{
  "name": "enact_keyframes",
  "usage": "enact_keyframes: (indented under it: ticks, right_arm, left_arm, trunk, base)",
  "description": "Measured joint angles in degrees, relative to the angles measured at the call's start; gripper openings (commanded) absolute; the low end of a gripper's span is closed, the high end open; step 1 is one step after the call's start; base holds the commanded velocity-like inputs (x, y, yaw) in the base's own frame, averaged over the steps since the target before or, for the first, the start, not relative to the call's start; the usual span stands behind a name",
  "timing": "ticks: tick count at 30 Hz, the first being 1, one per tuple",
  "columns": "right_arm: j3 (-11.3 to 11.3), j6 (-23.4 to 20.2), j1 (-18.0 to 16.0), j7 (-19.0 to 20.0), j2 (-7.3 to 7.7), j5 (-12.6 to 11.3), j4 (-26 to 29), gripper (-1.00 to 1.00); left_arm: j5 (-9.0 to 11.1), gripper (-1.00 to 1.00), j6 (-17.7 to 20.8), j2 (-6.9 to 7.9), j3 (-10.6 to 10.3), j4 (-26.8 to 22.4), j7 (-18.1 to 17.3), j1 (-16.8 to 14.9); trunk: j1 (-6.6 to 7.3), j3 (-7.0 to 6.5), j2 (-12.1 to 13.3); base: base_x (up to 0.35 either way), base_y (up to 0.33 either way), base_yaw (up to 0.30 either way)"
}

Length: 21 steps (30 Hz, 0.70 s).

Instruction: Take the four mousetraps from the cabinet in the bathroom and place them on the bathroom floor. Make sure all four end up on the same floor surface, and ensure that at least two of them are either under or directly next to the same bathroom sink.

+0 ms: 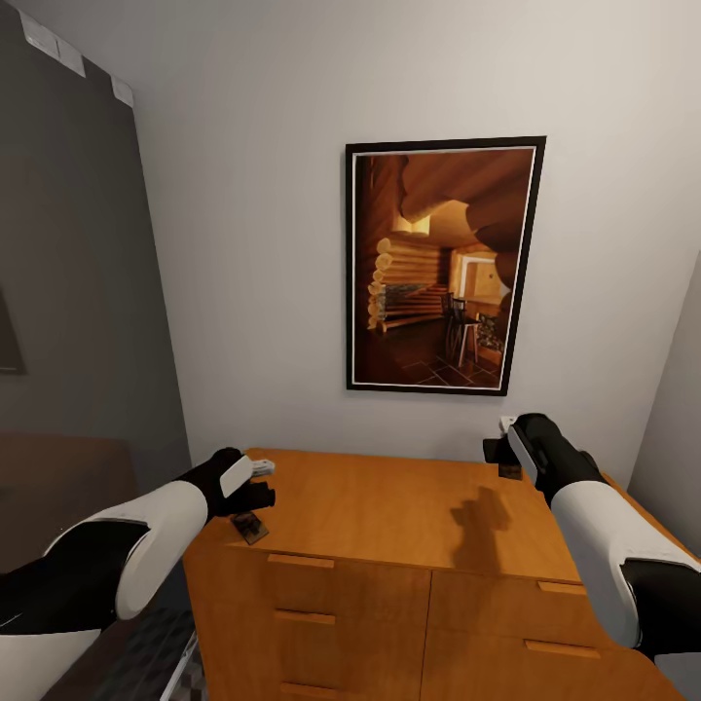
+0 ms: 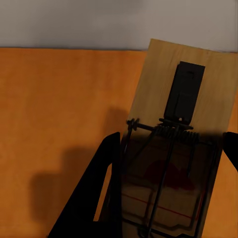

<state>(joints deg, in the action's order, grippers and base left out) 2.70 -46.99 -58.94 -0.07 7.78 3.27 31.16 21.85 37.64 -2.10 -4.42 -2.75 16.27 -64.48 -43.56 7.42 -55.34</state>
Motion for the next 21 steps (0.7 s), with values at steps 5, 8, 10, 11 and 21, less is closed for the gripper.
enact_keyframes:
  ticks: [5,8,10,11,21]
  right_arm:
    - [0.0,-0.2,0.0,0.0,-0.28,1.2,0.3,-1.00]
    - [0.0,-0.2,0.0,0.1,-0.28,2.3,0.4,-1.00]
    - [0.0,-0.2,0.0,0.2,-0.18,2.9,0.4,-1.00]
    - [0.0,-0.2,0.0,0.2,-0.15,3.0,0.4,-1.00]
    - [0.1,-0.2,0.0,-0.2,-0.02,3.3,0.8,-1.00]
  left_arm:
    - [-1.2,1.00,-1.0,-0.34,0.1,-0.3,-0.2,0.8]
    - [-1.3,1.00,-1.9,-0.40,0.1,0.7,-0.2,0.9]
    - [-1.4,1.00,-2.6,-0.42,0.1,1.3,-0.2,1.0]
    - [-1.4,1.00,-2.7,-0.42,0.1,1.6,-0.2,1.0]
    - [-1.4,1.00,-2.7,-0.43,0.1,2.5,-0.2,1.1]
  trunk:
    - [0.00,0.00,0.0]
    - [0.00,0.00,0.0]
    - [0.00,0.00,0.0]
    - [0.00,0.00,0.0]
    - [0.00,0.00,0.0]
  base:
    - [0.000,0.000,0.000]
    - [0.000,0.000,0.000]
    - [0.000,0.000,0.000]
    - [0.000,0.000,0.000]
    - [0.000,0.000,0.000]
